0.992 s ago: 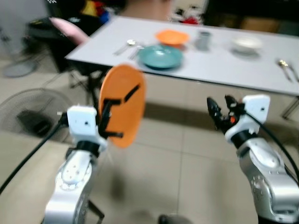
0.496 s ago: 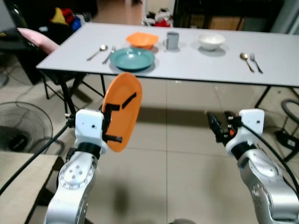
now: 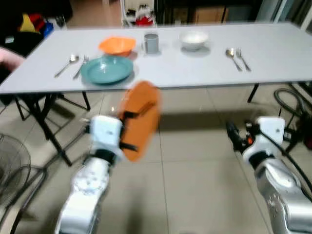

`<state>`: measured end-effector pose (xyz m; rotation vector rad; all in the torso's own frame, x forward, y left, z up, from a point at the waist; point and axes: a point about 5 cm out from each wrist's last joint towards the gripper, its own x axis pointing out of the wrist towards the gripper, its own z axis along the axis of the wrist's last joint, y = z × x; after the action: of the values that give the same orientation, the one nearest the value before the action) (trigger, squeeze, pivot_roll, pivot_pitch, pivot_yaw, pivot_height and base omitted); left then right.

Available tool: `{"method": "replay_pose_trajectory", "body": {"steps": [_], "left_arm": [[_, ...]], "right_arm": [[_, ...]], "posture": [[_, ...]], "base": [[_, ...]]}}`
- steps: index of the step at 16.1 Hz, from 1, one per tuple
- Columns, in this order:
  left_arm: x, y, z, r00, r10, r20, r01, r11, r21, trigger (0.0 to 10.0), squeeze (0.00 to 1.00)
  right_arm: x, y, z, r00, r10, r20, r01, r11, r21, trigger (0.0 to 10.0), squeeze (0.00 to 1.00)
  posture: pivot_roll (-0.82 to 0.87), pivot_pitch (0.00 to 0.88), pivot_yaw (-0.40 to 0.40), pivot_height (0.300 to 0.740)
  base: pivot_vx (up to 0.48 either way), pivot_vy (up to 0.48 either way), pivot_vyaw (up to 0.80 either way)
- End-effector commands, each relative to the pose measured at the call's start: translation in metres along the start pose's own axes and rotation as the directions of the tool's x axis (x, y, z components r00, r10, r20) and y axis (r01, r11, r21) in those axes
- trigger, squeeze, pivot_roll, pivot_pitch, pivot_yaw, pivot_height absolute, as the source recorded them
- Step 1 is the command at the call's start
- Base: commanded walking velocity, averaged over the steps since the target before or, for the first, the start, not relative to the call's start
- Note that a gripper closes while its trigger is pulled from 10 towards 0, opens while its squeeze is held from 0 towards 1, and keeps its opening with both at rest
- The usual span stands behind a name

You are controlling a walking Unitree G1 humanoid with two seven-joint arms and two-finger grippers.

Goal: Setting the table

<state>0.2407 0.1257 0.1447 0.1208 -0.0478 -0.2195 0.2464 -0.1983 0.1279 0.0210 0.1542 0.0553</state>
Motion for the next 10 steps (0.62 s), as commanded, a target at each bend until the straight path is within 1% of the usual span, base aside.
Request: {"method": "replay_pose_trajectory", "body": {"steps": [1,8,9,10], "left_arm": [[-0.0002,0.0097,0.0112,0.997,0.04,0.063,-0.042,0.999,0.025,10.0,0.0],[0.0014,0.011,0.0139,0.996,0.04,0.083,-0.041,0.999,0.008,10.0,0.0],[0.0021,0.0109,0.0155,0.995,0.038,0.092,-0.038,0.999,-0.001,10.0,0.0],[0.0047,0.0114,0.0184,0.993,0.042,0.108,-0.041,0.999,-0.012,10.0,0.0]], "right_arm": [[0.0017,0.0059,0.0069,0.999,0.022,0.034,-0.022,1.0,-0.002,10.0,0.0],[0.0027,0.0052,0.0067,0.999,0.015,0.037,-0.015,1.0,-0.003,10.0,0.0],[0.0018,0.0068,0.0083,0.998,0.029,0.056,-0.029,1.0,-0.002,10.0,0.0],[0.0021,0.0117,0.011,0.995,0.065,0.073,-0.066,0.998,0.011,10.0,0.0]], "posture": [[-0.14,0.0,0.031,0.74],[-0.14,0.0,0.025,0.74],[-0.14,0.0,0.026,0.74],[-0.14,0.0,0.026,0.74]], "base": [[0.428,0.0,-0.8],[0.426,0.0,-0.78],[0.428,0.0,0.0],[0.428,0.0,0.0]]}}
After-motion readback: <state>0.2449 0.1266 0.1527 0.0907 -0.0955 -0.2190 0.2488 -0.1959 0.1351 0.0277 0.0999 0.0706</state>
